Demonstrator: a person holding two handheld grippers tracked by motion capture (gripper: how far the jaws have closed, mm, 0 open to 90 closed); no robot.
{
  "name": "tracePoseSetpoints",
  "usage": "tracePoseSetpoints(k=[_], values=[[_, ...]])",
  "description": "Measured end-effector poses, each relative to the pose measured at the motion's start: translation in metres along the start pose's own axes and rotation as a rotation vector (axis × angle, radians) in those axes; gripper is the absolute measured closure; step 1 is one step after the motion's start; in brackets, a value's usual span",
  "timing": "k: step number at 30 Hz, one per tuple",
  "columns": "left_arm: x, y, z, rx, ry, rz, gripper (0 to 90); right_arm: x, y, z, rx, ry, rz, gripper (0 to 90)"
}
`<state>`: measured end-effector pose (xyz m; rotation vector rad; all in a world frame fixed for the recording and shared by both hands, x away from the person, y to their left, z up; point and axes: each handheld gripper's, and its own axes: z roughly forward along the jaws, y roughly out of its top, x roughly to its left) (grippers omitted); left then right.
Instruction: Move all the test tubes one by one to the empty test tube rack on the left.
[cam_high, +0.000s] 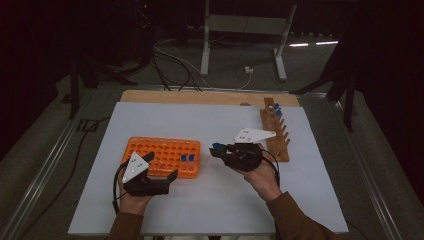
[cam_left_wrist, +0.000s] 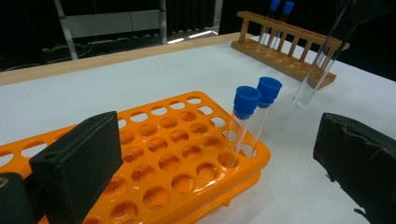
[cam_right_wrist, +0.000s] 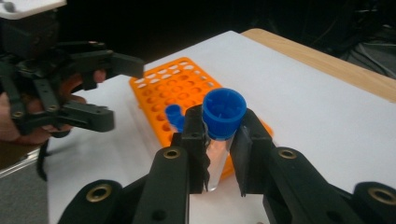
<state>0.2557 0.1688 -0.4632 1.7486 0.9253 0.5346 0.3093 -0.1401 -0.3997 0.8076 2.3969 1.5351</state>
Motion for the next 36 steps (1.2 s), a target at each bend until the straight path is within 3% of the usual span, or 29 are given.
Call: tracePoseSetpoints(k=[12, 20, 25, 36], values=[[-0.010, 0.005, 0.002, 0.002, -0.029, 0.027, 5.3, 0.025, 0.009, 0.018, 0.020, 0.075, -0.030, 76.5], [-0.020, 0.011, 0.003, 0.006, -0.059, 0.075, 8.8, 0.040, 0.015, 0.034, 0.043, 0.105, -0.053, 76.5], [-0.026, 0.013, 0.003, 0.000, -0.073, 0.103, 19.1, 0.049, 0.017, 0.043, 0.056, 0.120, -0.071, 76.5], [-0.028, 0.014, -0.001, -0.008, -0.134, 0.136, 62.5, 0.056, 0.017, 0.053, 0.066, 0.132, -0.080, 76.5]])
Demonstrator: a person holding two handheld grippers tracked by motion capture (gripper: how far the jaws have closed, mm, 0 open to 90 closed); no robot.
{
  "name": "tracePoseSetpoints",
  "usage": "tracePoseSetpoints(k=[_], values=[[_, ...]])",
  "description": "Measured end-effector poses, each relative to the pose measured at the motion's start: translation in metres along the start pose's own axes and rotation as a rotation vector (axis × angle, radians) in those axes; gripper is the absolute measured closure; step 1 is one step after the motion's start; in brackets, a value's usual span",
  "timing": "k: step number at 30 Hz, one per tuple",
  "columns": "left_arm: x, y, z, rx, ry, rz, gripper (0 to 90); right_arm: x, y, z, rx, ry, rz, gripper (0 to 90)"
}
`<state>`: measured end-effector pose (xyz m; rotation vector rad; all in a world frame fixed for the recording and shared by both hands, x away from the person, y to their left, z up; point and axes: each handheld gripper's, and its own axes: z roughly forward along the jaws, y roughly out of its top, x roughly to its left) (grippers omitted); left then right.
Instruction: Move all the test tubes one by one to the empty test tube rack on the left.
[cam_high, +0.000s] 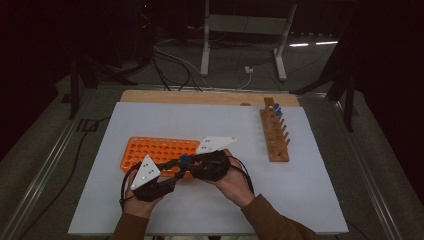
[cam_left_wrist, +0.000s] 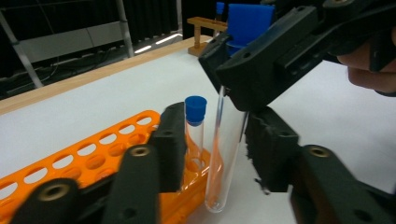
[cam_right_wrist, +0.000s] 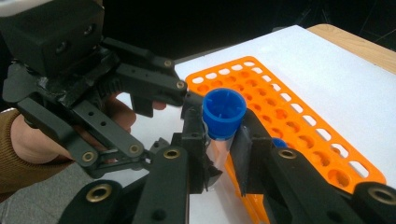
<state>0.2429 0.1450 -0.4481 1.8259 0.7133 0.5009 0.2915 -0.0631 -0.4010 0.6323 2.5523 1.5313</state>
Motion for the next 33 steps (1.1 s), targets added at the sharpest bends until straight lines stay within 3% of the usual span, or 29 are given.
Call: tracePoseSetpoints(k=[7, 12, 19, 21, 24, 28, 33], values=[[-0.002, 0.000, 0.000, 0.002, -0.017, 0.020, 76.2, 0.001, 0.001, 0.001, 0.004, 0.004, -0.002, 76.5], [-0.003, 0.000, 0.001, 0.003, -0.020, 0.030, 78.0, 0.000, 0.000, 0.000, 0.000, 0.008, 0.003, 75.4], [0.004, -0.002, -0.001, -0.007, 0.005, 0.004, 78.2, -0.002, 0.001, -0.009, -0.051, 0.018, 0.010, 49.9], [0.006, -0.003, -0.002, -0.015, 0.015, -0.005, 78.2, -0.002, 0.001, -0.012, -0.059, 0.001, 0.007, 37.9], [0.009, -0.003, -0.003, -0.026, 0.027, -0.018, 78.3, -0.003, 0.001, -0.016, -0.070, -0.027, 0.010, 27.2], [0.012, -0.004, -0.002, -0.038, 0.057, -0.039, 78.3, -0.007, 0.000, -0.021, -0.069, -0.069, 0.013, 15.9], [0.017, -0.005, 0.002, -0.041, 0.093, -0.059, 78.3, -0.015, -0.007, -0.027, -0.065, -0.106, 0.033, 9.4]])
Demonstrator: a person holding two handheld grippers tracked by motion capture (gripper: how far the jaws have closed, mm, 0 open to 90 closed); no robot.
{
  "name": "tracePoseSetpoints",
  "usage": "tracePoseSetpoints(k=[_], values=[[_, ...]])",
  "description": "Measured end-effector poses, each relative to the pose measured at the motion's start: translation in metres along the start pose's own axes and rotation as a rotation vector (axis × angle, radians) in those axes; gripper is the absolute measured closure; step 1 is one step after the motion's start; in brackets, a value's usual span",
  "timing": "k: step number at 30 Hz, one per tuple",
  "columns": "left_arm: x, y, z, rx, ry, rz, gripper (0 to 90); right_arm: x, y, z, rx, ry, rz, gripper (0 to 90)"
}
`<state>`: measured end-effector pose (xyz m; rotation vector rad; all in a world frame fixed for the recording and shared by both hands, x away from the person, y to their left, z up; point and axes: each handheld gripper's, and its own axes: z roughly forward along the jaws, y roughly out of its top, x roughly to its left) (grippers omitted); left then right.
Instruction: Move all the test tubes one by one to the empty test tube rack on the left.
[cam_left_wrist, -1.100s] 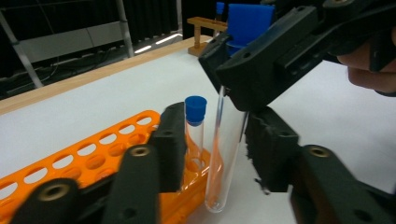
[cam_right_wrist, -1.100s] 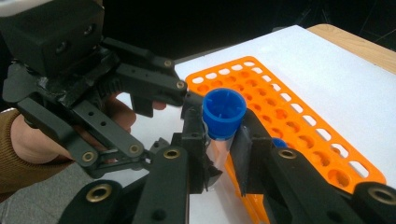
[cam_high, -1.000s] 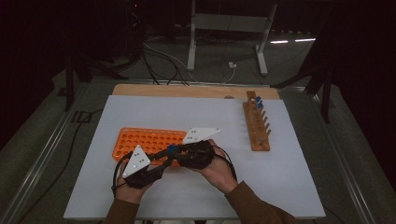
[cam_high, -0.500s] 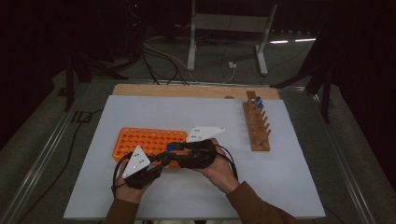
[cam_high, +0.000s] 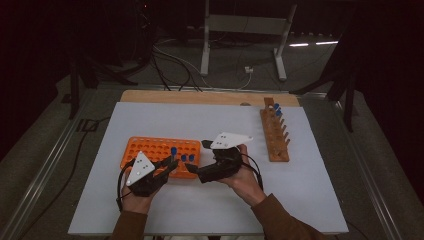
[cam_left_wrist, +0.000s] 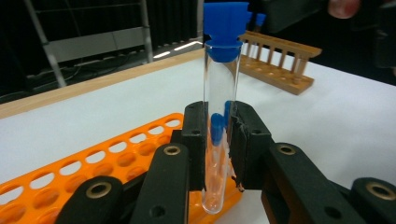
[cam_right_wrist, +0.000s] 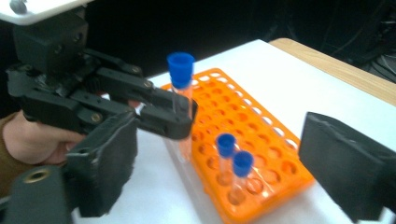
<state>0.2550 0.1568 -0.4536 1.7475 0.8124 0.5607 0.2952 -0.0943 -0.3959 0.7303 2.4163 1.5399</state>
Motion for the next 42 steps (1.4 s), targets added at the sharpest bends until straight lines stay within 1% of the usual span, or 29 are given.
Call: tracePoseSetpoints(k=[2, 4, 7, 13, 15, 17, 20, 22, 26, 29, 33, 40, 42], values=[[0.001, -0.002, 0.002, 0.001, 0.008, -0.012, 78.3, -0.004, -0.003, -0.004, -0.003, -0.027, -0.001, 6.8], [0.003, -0.003, 0.006, 0.000, 0.022, -0.019, 78.3, -0.007, -0.006, -0.008, -0.012, -0.034, 0.006, 5.3], [0.005, -0.005, 0.012, 0.001, 0.033, -0.034, 78.3, -0.012, -0.009, -0.015, -0.015, -0.058, 0.012, 4.1], [0.008, -0.010, 0.022, 0.019, 0.050, -0.045, 78.3, -0.020, -0.017, -0.026, -0.017, -0.074, 0.013, 2.9], [0.010, -0.013, 0.025, 0.027, 0.054, -0.051, 78.3, -0.022, -0.019, -0.030, -0.021, -0.080, 0.021, 2.9], [0.011, -0.016, 0.026, 0.034, 0.057, -0.049, 78.3, -0.025, -0.021, -0.033, -0.021, -0.086, 0.026, 2.9], [0.012, -0.018, 0.028, 0.034, 0.055, -0.056, 78.3, -0.028, -0.025, -0.038, -0.020, -0.095, 0.035, 2.9], [0.012, -0.020, 0.029, 0.046, 0.050, -0.050, 78.2, -0.031, -0.028, -0.040, -0.017, -0.100, 0.037, 2.9], [0.012, -0.026, 0.030, 0.102, 0.045, -0.023, 78.3, -0.035, -0.034, -0.045, -0.014, -0.107, 0.051, 2.9], [0.012, -0.029, 0.029, 0.134, 0.037, -0.017, 78.2, -0.037, -0.037, -0.048, -0.013, -0.114, 0.054, 2.9], [0.011, -0.030, 0.032, 0.182, 0.038, 0.016, 78.2, -0.041, -0.042, -0.053, -0.009, -0.120, 0.067, 3.0], [0.010, -0.031, 0.035, 0.207, 0.040, 0.014, 78.3, -0.046, -0.047, -0.056, -0.012, -0.129, 0.082, 3.1], [0.010, -0.031, 0.036, 0.216, 0.042, 0.018, 78.3, -0.047, -0.049, -0.056, -0.005, -0.141, 0.080, 3.1]])
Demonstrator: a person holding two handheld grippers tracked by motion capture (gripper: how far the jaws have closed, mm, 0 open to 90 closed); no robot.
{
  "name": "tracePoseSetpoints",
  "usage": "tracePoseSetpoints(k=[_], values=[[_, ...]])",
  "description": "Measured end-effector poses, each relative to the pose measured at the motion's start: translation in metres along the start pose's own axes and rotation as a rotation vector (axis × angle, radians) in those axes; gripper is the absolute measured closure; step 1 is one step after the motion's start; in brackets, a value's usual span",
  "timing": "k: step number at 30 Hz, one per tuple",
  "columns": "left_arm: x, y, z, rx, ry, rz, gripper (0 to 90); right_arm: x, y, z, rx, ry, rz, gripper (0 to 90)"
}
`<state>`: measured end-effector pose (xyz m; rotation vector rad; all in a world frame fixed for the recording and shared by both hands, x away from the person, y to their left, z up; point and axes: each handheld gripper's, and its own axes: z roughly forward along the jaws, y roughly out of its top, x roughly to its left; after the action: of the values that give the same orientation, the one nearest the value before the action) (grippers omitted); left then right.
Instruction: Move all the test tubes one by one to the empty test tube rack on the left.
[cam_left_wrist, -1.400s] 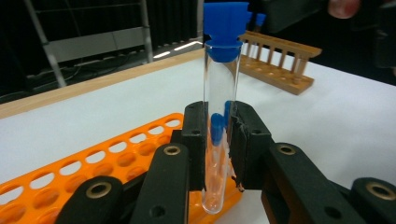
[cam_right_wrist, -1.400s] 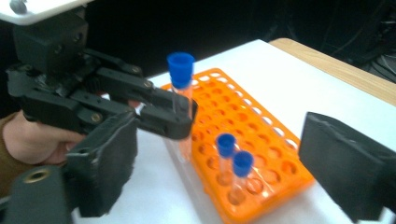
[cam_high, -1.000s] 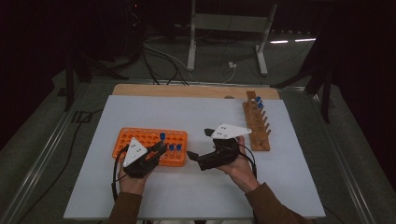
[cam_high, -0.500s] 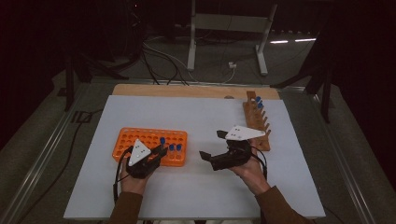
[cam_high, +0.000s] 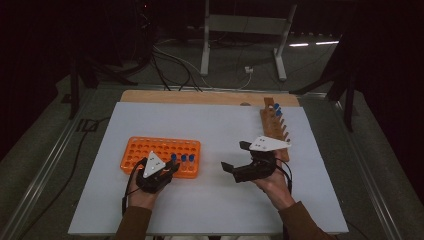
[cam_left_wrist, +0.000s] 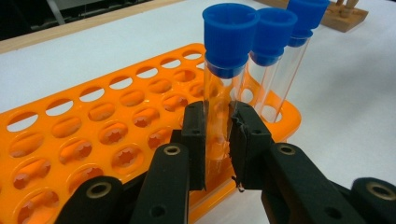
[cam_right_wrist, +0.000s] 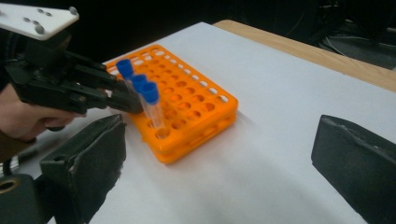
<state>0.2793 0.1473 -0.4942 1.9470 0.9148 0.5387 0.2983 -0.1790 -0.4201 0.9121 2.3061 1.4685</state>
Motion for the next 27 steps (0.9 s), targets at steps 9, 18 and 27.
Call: tracePoseSetpoints(k=[9, 18, 27], values=[[-0.001, -0.001, 0.005, 0.028, 0.003, 0.005, 78.3, -0.006, -0.010, 0.001, 0.018, -0.045, -0.005, 3.1], [-0.001, -0.001, 0.004, 0.027, 0.001, -0.005, 77.6, -0.012, -0.010, -0.003, 0.013, -0.074, -0.003, 3.1], [0.000, 0.000, -0.007, -0.023, -0.014, -0.046, 57.4, -0.020, -0.006, -0.011, -0.005, -0.114, 0.002, 4.3]])
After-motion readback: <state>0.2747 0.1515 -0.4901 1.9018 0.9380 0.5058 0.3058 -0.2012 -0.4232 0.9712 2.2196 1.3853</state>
